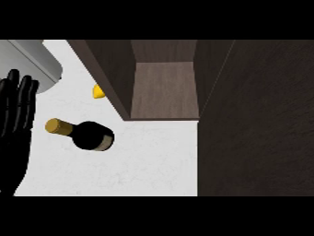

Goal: Pick up the wine, place it into the cabinet and close the cabinet

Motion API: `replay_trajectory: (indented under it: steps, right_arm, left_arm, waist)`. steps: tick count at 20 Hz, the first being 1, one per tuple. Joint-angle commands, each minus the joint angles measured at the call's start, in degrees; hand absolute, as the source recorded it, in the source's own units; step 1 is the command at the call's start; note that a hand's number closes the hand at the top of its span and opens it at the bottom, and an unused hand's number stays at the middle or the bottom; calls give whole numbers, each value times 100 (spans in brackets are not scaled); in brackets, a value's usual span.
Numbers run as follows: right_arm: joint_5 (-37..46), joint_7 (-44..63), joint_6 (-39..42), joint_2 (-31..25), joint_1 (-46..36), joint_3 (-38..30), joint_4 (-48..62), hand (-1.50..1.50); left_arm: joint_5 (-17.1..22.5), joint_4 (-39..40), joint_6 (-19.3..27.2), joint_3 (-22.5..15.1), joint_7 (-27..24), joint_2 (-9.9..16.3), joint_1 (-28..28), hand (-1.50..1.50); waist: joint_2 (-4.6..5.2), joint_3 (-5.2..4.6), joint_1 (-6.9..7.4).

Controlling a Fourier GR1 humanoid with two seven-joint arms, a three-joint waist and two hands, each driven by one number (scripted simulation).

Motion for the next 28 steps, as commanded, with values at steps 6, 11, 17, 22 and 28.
replay_trajectory:
  steps: [6, 11, 17, 22, 28]
  right_arm:
    - [-44, 302, 81, 172, 1148, 297, -1119, -150]
    - [-572, 1218, 628, -99, 1145, 911, -1638, -150]
    - [-1043, 2895, 214, -339, 28, 454, -2371, -150]
    - [-926, 3580, -66, -292, -211, 629, -2806, -150]
    - [-858, 4136, -326, -293, -1104, 609, -2472, -150]
  left_arm:
    - [892, -416, -802, 514, -1037, 195, 1267, -150]
    - [2189, -575, -711, 519, 218, -70, 1337, -150]
    - [2634, -1605, -517, 700, 841, -7, 1621, -150]
    - [2429, -2302, -60, 416, 1549, -98, 1703, -150]
    - [2160, -1970, 255, 417, 1908, 10, 1014, -150]
  waist:
    - [-16, -172, 2]
    - [-18, -173, 8]
    - [-2, -174, 42]
    - [-11, -172, 24]
    - [0, -172, 11]
